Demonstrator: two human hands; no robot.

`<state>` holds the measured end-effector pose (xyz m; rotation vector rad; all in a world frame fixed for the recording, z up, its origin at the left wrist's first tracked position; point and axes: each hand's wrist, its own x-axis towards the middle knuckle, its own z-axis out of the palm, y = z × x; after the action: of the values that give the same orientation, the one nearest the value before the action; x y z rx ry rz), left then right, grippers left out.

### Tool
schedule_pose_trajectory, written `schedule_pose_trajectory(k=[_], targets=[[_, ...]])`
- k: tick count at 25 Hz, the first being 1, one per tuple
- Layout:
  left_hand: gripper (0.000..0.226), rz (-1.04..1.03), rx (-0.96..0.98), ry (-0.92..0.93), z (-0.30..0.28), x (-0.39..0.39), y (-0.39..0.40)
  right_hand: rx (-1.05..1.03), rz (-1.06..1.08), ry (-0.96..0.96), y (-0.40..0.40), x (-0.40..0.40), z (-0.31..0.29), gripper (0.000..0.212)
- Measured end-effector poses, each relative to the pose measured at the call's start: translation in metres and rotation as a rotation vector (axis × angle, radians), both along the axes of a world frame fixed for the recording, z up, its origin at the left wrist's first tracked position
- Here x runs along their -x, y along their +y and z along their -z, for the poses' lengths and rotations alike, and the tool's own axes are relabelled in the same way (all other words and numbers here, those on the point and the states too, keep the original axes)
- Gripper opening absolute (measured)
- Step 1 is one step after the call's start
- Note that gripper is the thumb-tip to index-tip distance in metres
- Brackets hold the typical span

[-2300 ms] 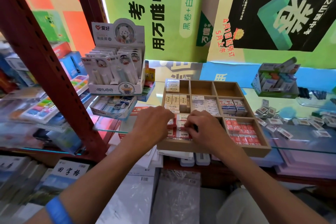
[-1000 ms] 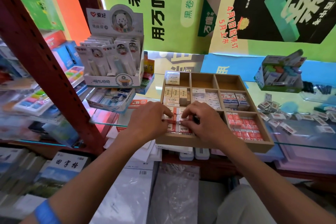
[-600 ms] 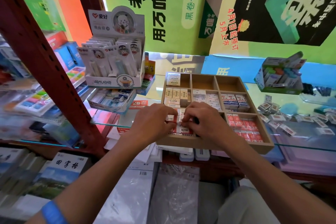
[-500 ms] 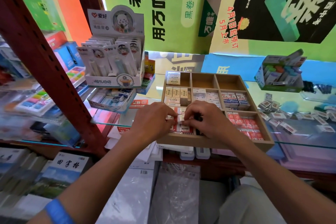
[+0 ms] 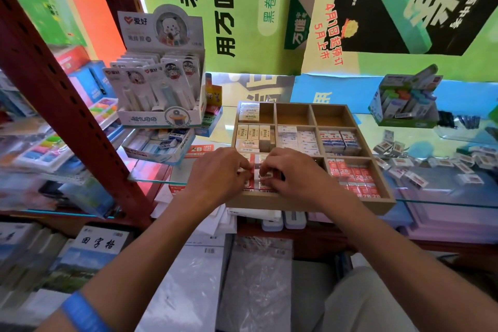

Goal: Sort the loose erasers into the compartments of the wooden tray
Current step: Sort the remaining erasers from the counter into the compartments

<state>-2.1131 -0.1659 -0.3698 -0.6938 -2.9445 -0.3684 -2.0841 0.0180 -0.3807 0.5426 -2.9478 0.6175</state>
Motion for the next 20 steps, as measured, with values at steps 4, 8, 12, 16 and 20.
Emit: schedule_pose_trajectory(k=[4,8,12,16,20], targets=[[0.028,-0.007,-0.008,0.021,-0.002,-0.004,-0.001,-0.066,0.088,0.081,-0.011,-0.003,0.002,0.016],[0.031,-0.05,-0.055,-0.07,-0.003,-0.005,-0.002,-0.051,0.179,0.104,-0.015,-0.005,0.004,0.015],[0.03,-0.203,-0.652,-0.266,-0.01,-0.013,-0.007,0.394,0.135,0.062,-0.021,-0.023,-0.005,0.022],[0.035,-0.32,-1.284,-0.721,-0.013,-0.03,0.006,0.854,0.089,-0.142,-0.049,-0.044,-0.007,0.038],[0.032,-0.32,-1.519,-0.901,0.002,-0.037,0.006,0.891,0.21,-0.073,-0.047,-0.047,0.004,0.033]])
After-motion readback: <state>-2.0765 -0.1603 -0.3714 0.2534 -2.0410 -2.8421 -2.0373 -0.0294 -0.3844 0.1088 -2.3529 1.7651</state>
